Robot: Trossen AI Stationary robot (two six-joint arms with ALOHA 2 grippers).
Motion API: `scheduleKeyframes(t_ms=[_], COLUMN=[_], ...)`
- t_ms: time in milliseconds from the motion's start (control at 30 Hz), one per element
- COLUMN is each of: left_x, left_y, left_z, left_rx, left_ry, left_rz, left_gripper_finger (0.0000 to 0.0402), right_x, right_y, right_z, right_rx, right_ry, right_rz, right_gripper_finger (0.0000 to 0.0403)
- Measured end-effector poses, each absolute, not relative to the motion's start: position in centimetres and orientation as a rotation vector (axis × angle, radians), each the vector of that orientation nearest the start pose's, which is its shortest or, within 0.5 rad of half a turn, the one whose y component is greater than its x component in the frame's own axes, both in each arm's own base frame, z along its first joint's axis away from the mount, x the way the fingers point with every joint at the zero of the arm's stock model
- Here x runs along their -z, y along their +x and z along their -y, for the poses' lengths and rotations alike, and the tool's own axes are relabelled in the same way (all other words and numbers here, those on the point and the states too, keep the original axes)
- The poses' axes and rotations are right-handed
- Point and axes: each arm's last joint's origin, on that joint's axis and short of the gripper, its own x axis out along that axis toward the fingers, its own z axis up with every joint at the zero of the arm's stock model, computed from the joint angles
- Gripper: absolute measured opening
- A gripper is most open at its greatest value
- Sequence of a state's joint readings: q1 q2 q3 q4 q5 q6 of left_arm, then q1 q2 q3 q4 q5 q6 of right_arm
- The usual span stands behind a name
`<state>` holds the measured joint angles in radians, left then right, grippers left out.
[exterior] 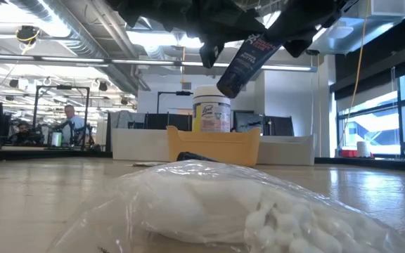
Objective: Pick & Place Travel size toiletries
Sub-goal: Put the blue shave cream into the white bin
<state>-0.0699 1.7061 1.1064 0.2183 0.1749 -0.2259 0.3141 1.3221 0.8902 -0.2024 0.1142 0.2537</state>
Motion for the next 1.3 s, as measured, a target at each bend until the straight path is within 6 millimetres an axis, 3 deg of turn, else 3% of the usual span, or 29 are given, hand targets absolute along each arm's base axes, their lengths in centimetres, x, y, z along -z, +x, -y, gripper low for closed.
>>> scheduleKeyframes(t_ms=[167, 333, 533, 800, 1033, 1300], left_x=[-24.1, -25.4, -25.8, -25.0, -26.7, -28.3], left_y=[37.8, 36.7, 33.7, 30.5, 29.5, 29.8], left_z=[2.7, 2.3, 2.0, 2.0, 3.3, 3.6], left_rx=[0.172, 0.101, 0.104, 0.124, 0.146, 0.131], left_ry=[-0.247, -0.195, -0.186, -0.145, 0.009, 0.07], left_rz=[-0.42, -0.343, -0.021, 0.312, 0.524, 0.599], left_gripper_finger=[0.0004, 0.0003, 0.0003, 0.0003, 0.0003, 0.0003], right_x=[-26.5, -26.9, -26.6, -28.1, -30.1, -31.5], right_y=[24.9, 22.4, 21.5, 22.6, 24.1, 25.6], right_z=[-7.8, -7.5, -8.1, -8.5, -8.0, -7.7], right_rx=[-0.111, -0.044, 0.084, 0.101, 0.07, -0.02], right_ry=[0.112, 0.166, 0.121, 0.064, 0.046, -0.003], right_rz=[-0.679, -0.788, -0.799, -0.591, -0.37, -0.188], right_gripper_finger=[0.0077, 0.0129, 0.0172, 0.0208, 0.023, 0.0236])
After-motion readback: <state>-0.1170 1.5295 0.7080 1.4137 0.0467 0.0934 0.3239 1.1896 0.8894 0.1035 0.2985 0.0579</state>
